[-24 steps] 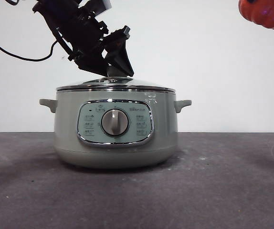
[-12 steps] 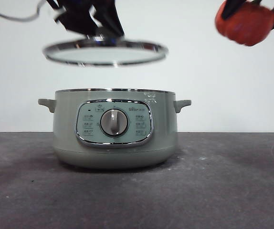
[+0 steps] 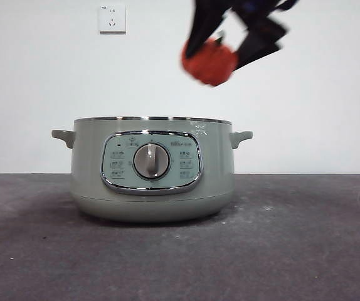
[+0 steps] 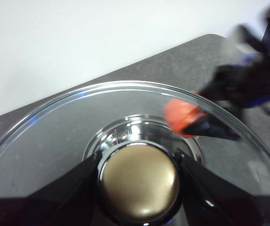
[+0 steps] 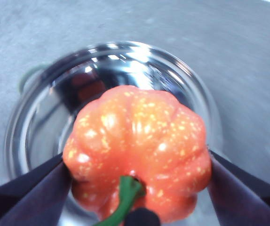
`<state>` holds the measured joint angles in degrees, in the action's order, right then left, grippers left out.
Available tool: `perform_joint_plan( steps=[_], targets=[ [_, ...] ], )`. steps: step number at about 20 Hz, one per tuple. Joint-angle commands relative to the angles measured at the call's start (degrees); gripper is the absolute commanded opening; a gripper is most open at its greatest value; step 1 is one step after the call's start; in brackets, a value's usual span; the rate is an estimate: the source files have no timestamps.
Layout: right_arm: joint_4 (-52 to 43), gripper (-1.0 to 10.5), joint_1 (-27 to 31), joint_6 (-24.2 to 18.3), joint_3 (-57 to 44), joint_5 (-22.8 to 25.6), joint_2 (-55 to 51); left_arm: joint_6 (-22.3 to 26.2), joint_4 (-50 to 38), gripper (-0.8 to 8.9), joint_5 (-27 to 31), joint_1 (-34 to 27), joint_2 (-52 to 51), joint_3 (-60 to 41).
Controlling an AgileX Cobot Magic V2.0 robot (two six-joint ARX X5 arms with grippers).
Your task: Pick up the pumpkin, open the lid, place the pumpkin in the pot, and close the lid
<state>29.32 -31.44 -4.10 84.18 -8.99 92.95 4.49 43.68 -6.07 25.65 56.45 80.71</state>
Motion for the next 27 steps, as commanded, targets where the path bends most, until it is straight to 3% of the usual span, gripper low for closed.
perform_joint_plan(
  steps=[1, 7, 10, 16, 17, 19, 20, 24, 27],
  targets=[
    [-0.1, -0.1, -2.1, -2.3, 6.4, 0.0, 7.9, 0.0, -1.1, -0.08, 0.1, -0.1, -2.8, 1.1],
    [-1.0, -0.1, -5.1, -6.7, 13.0, 0.9, 22.0, 0.0, 0.5, -0.08, 0.1, -0.1, -4.9, 1.1],
    [-0.9, -0.1, -5.4, -8.1, 13.0, 3.4, 25.5, 0.0, 1.5, -0.08, 0.0, -0.1, -4.9, 1.1],
    [1.5, 0.0, -5.5, -9.1, 13.0, 3.3, 27.4, 0.0, 2.1, -0.08, 0.0, -0.1, -4.9, 1.1],
    [2.4, 1.2, -5.5, -9.0, 13.0, 3.1, 27.4, 0.0, 2.3, -0.08, 0.0, -0.1, -4.9, 1.1],
    [4.3, 5.9, -5.5, -8.8, 13.0, 3.2, 27.4, 0.0, 2.3, -0.08, 0.0, -0.1, -4.9, 1.1],
    [4.5, 6.3, -5.5, -8.2, 13.1, 3.2, 27.4, 0.0, 2.2, -0.08, 0.0, -0.1, -4.9, 1.1],
    [4.0, 6.3, -5.5, -7.3, 13.2, 3.5, 23.3, 0.0, 2.2, -0.08, -0.1, -0.1, -4.6, 1.1],
    [4.8, 6.3, -4.8, -5.2, 13.2, 9.4, 14.7, 0.0, 0.5, -0.09, -0.1, -0.1, -4.3, 1.1]
  ],
)
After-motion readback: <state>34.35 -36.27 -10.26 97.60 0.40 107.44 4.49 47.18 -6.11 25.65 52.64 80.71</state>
